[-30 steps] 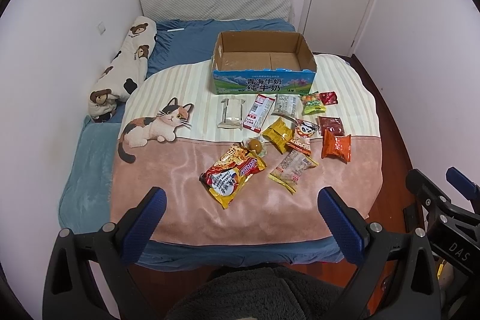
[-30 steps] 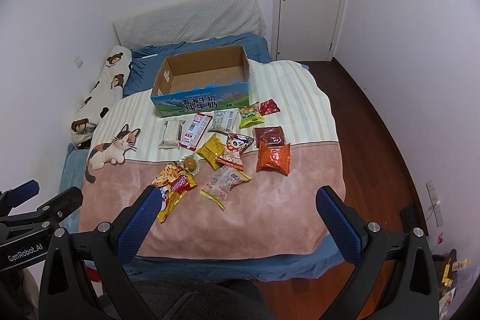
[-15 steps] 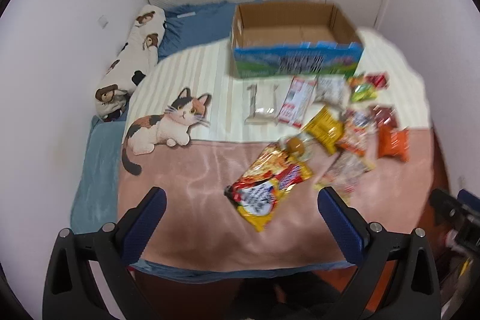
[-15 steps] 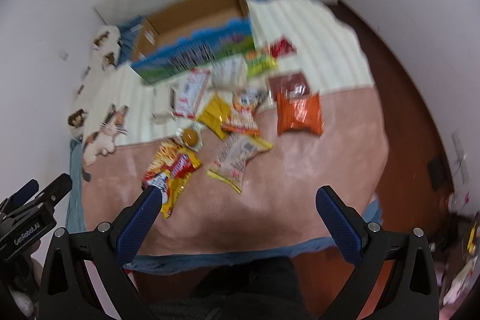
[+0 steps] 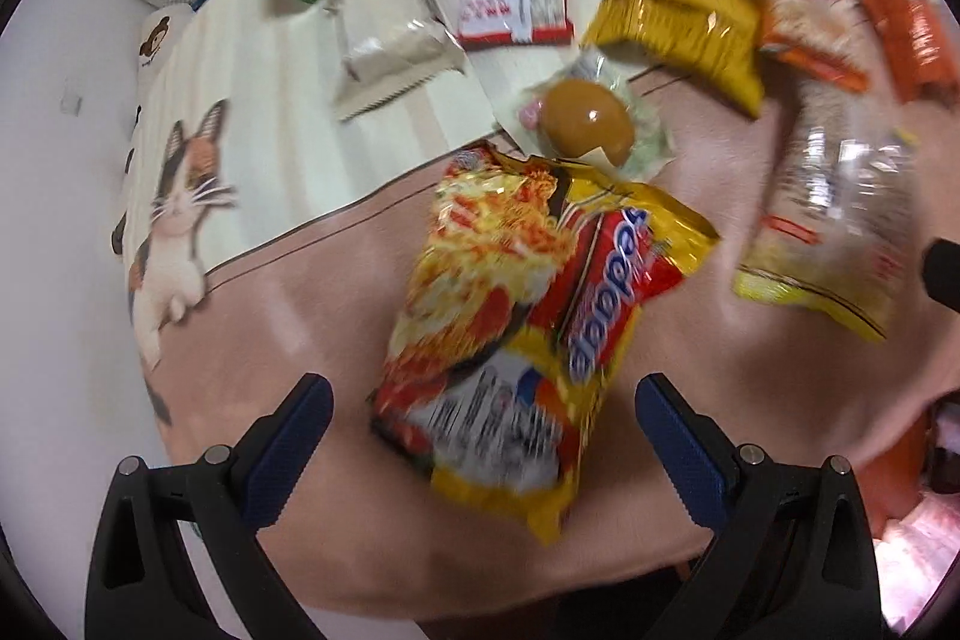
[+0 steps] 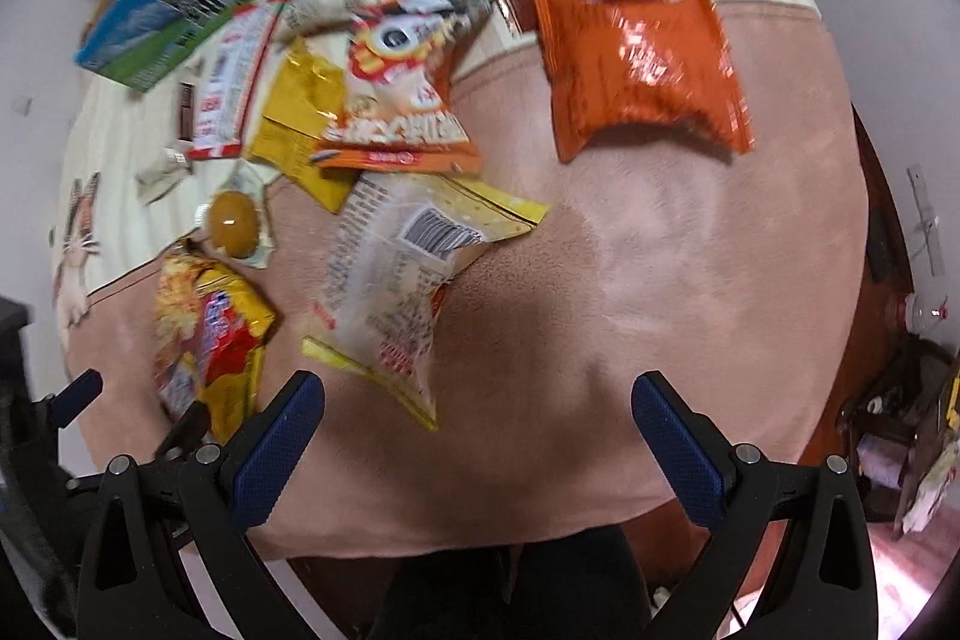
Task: Organize snacks
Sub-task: 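Grasp the noodle pack with the left tool while the right tool grasps the clear bread bag, then carry the noodle pack and bread bag into the cardboard box with both tools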
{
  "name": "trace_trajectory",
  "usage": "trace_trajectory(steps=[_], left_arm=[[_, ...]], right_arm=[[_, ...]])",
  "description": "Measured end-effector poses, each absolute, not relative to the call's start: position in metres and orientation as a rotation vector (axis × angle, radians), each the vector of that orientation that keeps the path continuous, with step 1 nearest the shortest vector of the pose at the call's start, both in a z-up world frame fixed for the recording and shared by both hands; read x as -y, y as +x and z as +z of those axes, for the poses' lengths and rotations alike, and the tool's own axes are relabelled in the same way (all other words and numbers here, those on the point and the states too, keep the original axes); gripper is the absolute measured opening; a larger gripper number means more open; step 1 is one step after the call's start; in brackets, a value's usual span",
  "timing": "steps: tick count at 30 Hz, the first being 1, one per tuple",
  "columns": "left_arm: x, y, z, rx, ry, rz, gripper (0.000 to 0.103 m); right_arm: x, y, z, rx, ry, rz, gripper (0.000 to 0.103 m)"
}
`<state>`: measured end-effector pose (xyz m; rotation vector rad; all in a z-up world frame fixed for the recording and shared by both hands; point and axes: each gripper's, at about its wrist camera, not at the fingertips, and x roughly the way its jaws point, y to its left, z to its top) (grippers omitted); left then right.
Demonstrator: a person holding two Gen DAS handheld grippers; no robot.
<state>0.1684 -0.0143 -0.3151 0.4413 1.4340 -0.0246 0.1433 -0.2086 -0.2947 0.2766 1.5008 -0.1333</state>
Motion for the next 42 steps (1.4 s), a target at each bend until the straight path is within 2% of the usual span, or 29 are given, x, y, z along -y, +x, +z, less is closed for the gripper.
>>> trace_trajectory(steps=[4, 12, 17, 20, 22, 24, 29, 32, 33, 34, 36, 42], left_arm=[[0.011, 0.187, -0.331, -1.438, 0.407, 0.040, 0.103], [-0.040, 0.228, -0.327, -1.457, 0.217, 0.152, 0.103], [-0.067, 0.235, -0.325, -1.519, 0.095, 0.115, 0.103], [-0.076, 0.225, -0.324, -1.537, 0.073, 0.071, 0.103], [-0.081, 0.220, -0.328, -1.548, 0.079, 0.041, 0.103], [-0.086, 0.220, -0.334, -1.572, 0.063, 0.010, 0.103], [-0.105, 0.230, -0.366, -1.636, 0.013, -0.039, 0.101], [-0.114, 0.232, -0.373, -1.622, -0.041, -0.028, 0.095], [-0.118, 0.231, -0.374, -1.612, -0.056, -0.020, 0.088], [-0.119, 0.229, -0.375, -1.603, -0.073, -0.005, 0.087], [-0.127, 0.232, -0.372, -1.582, -0.138, 0.049, 0.087], [-0.159, 0.238, -0.377, -1.592, -0.223, 0.107, 0.089]], right_arm=[[0.203, 0.149, -0.310, -1.507, 0.288, -0.148, 0.103], [0.185, 0.185, -0.327, -1.505, 0.321, -0.213, 0.103], [0.167, 0.211, -0.356, -1.595, 0.298, -0.299, 0.101], [0.155, 0.215, -0.365, -1.626, 0.218, -0.299, 0.086], [0.147, 0.211, -0.364, -1.610, 0.158, -0.262, 0.072], [0.138, 0.205, -0.362, -1.613, 0.079, -0.210, 0.065], [0.125, 0.187, -0.363, -1.669, 0.003, -0.050, 0.064], [0.122, 0.184, -0.363, -1.679, 0.006, 0.005, 0.065], [0.124, 0.183, -0.363, -1.677, 0.021, 0.009, 0.067], [0.123, 0.182, -0.362, -1.675, 0.042, 0.012, 0.072], [0.140, 0.184, -0.356, -1.655, 0.101, 0.017, 0.077], [0.152, 0.210, -0.353, -1.647, 0.168, -0.054, 0.077]])
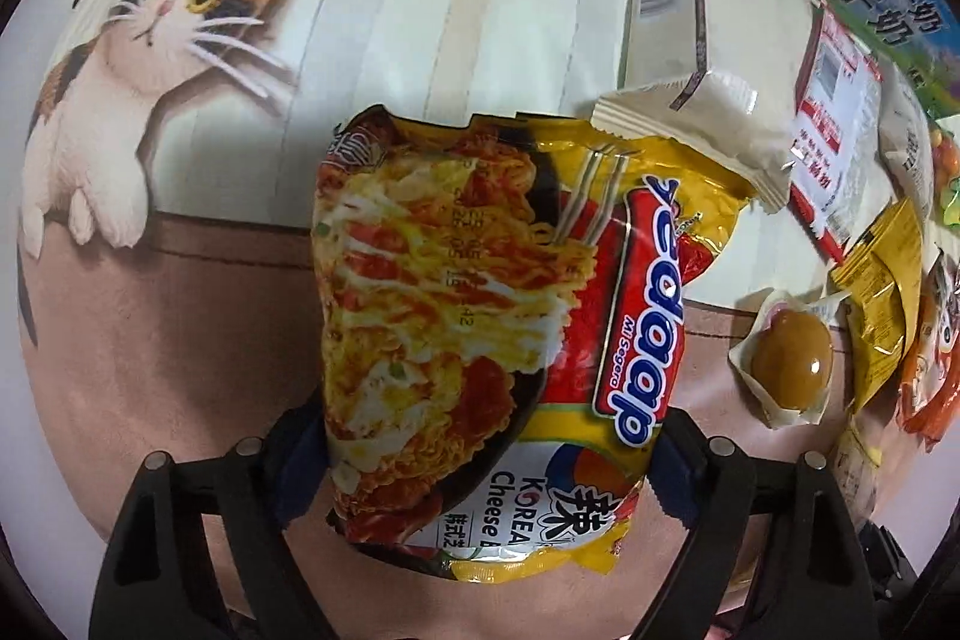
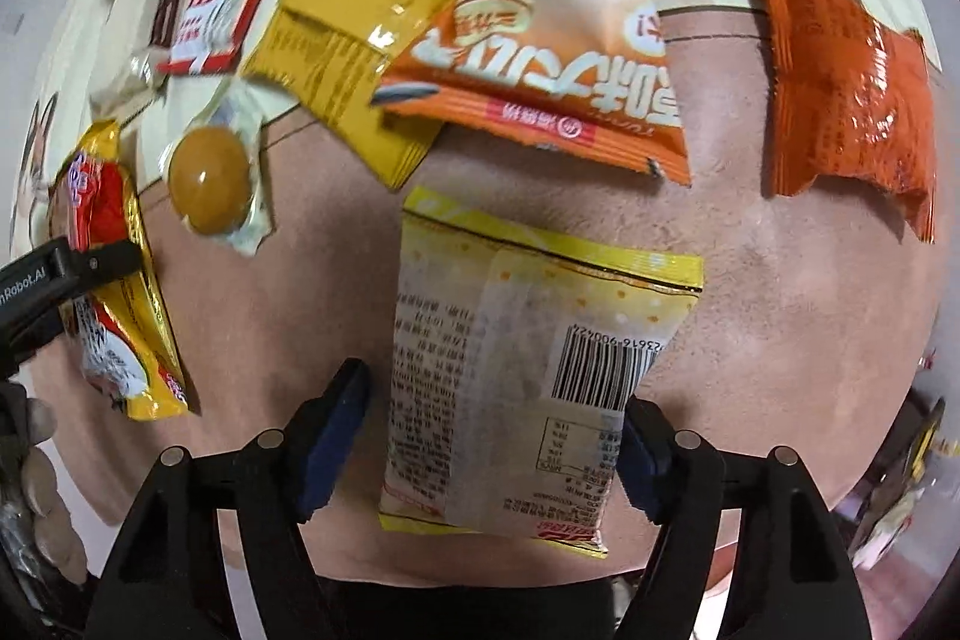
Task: Organize snacks
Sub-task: 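Carry the noodle pack and bread bag into the cardboard box with both tools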
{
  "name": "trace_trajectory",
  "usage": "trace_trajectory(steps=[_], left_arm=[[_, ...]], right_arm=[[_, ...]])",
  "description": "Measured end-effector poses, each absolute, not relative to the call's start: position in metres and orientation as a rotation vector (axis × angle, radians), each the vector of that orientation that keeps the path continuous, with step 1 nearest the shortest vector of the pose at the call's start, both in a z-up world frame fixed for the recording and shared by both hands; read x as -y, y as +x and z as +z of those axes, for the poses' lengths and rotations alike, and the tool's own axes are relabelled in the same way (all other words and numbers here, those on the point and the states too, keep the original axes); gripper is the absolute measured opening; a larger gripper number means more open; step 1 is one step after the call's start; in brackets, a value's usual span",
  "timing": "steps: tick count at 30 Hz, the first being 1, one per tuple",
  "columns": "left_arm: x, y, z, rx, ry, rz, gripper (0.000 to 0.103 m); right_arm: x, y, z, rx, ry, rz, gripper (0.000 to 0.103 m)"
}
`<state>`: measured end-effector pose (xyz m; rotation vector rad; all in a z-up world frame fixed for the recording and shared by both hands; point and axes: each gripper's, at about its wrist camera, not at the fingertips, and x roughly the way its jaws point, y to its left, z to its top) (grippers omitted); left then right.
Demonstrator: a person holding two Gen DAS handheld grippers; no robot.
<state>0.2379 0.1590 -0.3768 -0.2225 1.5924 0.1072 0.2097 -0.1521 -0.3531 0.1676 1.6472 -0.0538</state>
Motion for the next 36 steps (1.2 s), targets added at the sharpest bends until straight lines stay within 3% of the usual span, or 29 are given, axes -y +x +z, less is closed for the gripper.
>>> trace_trajectory(steps=[7, 14, 21, 23, 25, 28, 36], left_arm=[[-0.154, 0.239, -0.383, -1.515, -0.147, 0.086, 0.096], [-0.133, 0.254, -0.393, -1.527, -0.141, 0.072, 0.097], [-0.113, 0.244, -0.379, -1.500, -0.081, 0.074, 0.087], [-0.112, 0.241, -0.379, -1.497, -0.072, 0.070, 0.086], [-0.113, 0.238, -0.378, -1.493, -0.067, 0.069, 0.085], [-0.114, 0.234, -0.376, -1.491, -0.070, 0.066, 0.085], [-0.113, 0.221, -0.370, -1.494, -0.087, 0.051, 0.085]], right_arm=[[0.175, 0.242, -0.350, -1.648, 0.231, -0.077, 0.077], [0.173, 0.232, -0.347, -1.639, 0.226, -0.100, 0.077], [0.165, 0.225, -0.344, -1.605, 0.140, -0.194, 0.077], [0.164, 0.223, -0.343, -1.585, 0.129, -0.225, 0.072], [0.162, 0.220, -0.340, -1.573, 0.133, -0.237, 0.058], [0.157, 0.219, -0.332, -1.552, 0.108, -0.233, 0.047], [0.155, 0.219, -0.311, -1.514, 0.150, -0.192, 0.042]])
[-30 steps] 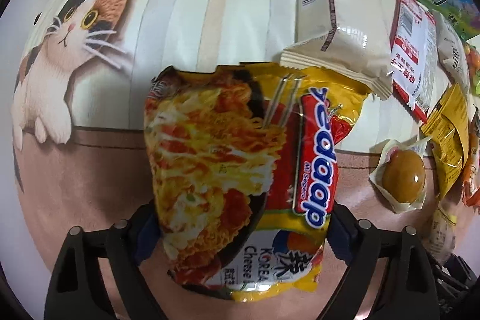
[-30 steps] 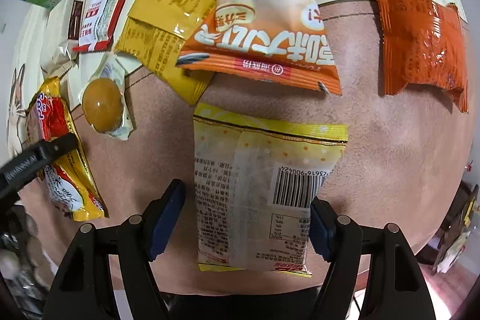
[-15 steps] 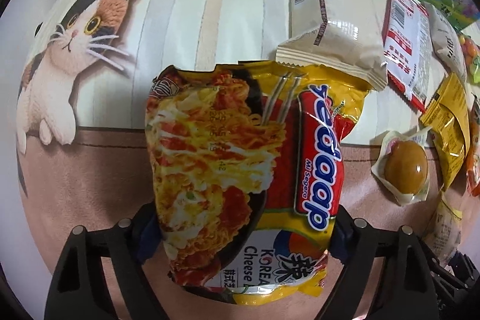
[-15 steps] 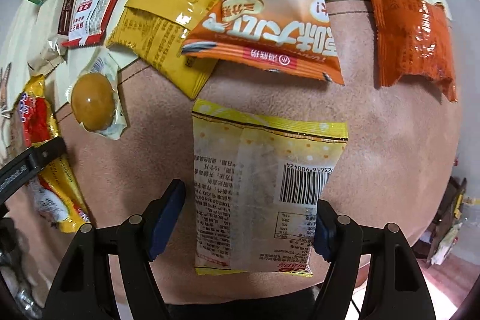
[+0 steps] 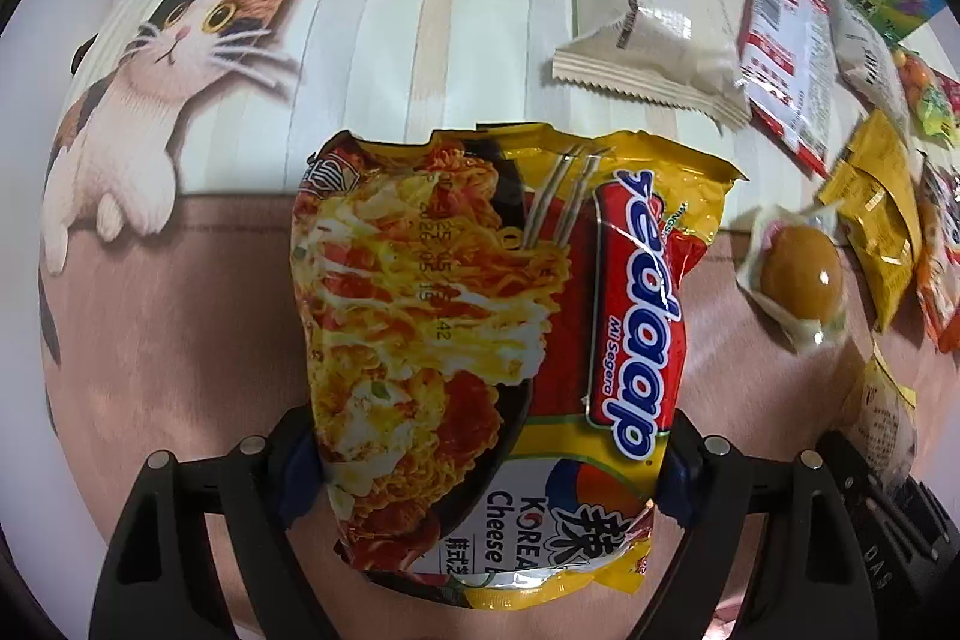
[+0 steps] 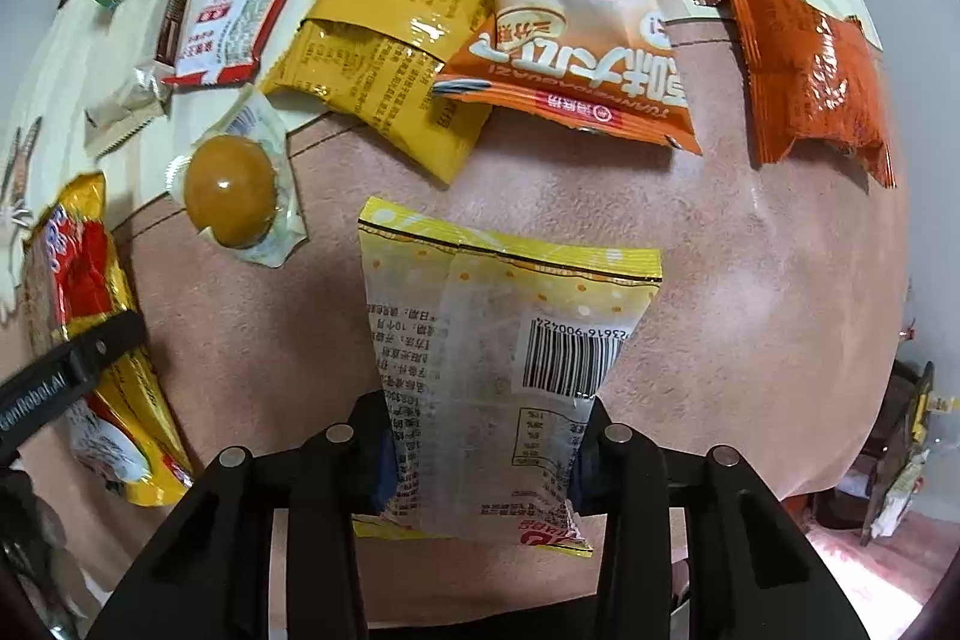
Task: Organize snacks
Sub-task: 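Carry the noodle pack and bread bag into the cardboard box with both tools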
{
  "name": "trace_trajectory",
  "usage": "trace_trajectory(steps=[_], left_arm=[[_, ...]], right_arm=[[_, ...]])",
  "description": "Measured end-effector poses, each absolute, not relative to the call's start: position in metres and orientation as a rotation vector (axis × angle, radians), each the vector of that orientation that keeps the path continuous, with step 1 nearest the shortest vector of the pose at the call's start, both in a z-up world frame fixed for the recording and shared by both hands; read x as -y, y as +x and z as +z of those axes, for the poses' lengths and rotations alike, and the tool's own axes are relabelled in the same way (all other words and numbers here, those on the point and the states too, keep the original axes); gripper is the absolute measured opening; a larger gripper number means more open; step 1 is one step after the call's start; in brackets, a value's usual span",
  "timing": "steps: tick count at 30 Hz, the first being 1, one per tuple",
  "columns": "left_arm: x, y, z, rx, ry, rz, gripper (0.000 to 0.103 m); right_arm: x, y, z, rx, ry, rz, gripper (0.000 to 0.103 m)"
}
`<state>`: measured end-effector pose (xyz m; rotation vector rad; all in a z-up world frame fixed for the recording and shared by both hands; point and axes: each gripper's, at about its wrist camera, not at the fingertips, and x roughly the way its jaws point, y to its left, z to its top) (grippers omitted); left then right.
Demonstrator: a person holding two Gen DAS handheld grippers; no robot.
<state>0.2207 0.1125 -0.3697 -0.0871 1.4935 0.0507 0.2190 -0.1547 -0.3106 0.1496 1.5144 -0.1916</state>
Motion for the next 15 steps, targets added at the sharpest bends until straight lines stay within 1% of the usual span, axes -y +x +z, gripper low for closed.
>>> trace_trajectory(steps=[6, 15], left_arm=[[-0.102, 0.206, -0.352, -1.484, -0.085, 0.020, 0.085], [-0.078, 0.217, -0.290, -1.413, -0.147, -0.020, 0.085]], right_arm=[[0.164, 0.211, -0.278, -1.491, 0.187, -0.108, 0.040], [0.196, 0.222, -0.197, -1.424, 0.191, 0.059, 0.040]])
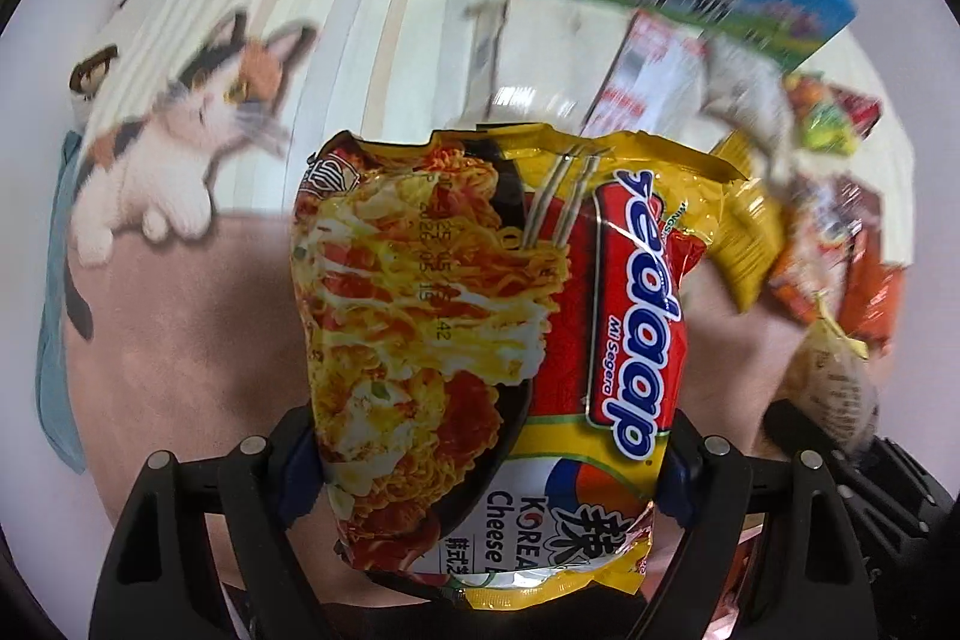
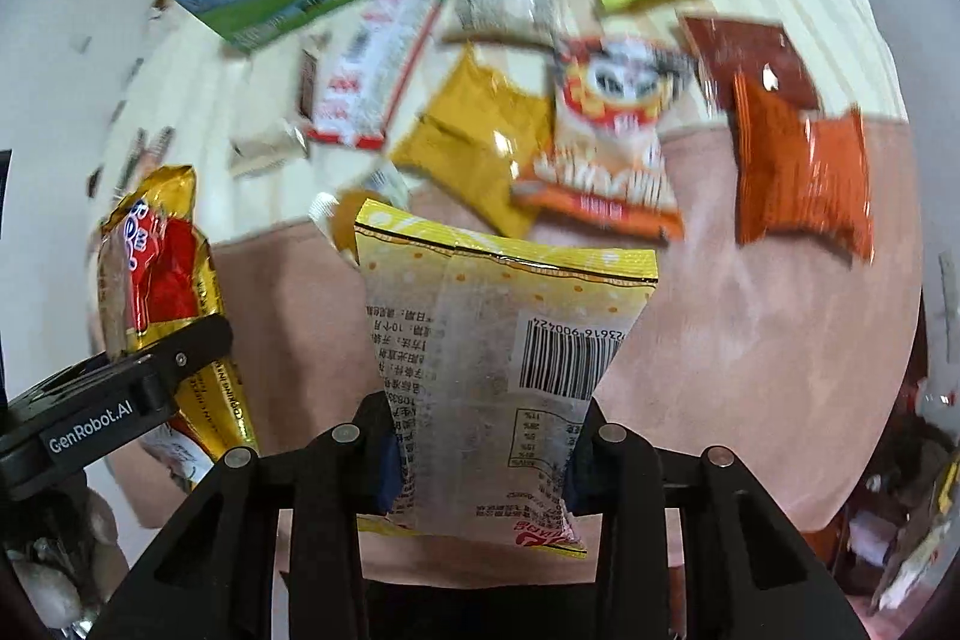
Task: Organize snacks
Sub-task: 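Carry the noodle pack and bread bag into the cardboard box with both tools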
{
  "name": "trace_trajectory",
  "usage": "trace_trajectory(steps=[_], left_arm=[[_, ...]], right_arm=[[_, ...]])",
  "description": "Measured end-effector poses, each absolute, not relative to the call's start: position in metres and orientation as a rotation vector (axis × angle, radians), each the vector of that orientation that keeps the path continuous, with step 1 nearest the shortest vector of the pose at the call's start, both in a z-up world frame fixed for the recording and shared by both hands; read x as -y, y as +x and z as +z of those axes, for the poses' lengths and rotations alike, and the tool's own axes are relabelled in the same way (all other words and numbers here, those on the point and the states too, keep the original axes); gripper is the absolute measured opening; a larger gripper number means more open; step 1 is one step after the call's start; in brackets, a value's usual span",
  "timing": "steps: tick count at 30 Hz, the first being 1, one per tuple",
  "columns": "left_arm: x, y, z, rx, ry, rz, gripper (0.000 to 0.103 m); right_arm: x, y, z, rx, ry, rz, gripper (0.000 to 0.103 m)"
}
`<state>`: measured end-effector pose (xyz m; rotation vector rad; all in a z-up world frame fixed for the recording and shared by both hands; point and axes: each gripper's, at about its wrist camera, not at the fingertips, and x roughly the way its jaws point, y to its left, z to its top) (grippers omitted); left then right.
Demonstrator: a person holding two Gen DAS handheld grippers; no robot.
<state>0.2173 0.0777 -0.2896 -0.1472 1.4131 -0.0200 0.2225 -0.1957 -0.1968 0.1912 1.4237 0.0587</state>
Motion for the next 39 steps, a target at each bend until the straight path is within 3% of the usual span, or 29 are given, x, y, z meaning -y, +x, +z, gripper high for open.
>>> trace_trajectory(steps=[9, 21, 28, 39], left_arm=[[-0.063, 0.276, -0.210, -1.277, -0.197, -0.062, 0.085], [-0.064, 0.432, -0.157, -1.200, -0.215, -0.078, 0.085], [-0.061, 0.539, -0.190, -1.294, -0.210, -0.102, 0.085], [-0.064, 0.638, -0.298, -1.505, -0.262, -0.128, 0.085]], right_arm=[[0.199, 0.275, -0.132, -1.300, 0.206, 0.201, 0.040], [0.194, 0.447, -0.083, -1.127, 0.167, 0.258, 0.040], [0.186, 0.555, -0.107, -1.169, 0.120, 0.266, 0.040], [0.178, 0.663, -0.221, -1.385, 0.119, 0.272, 0.040]])
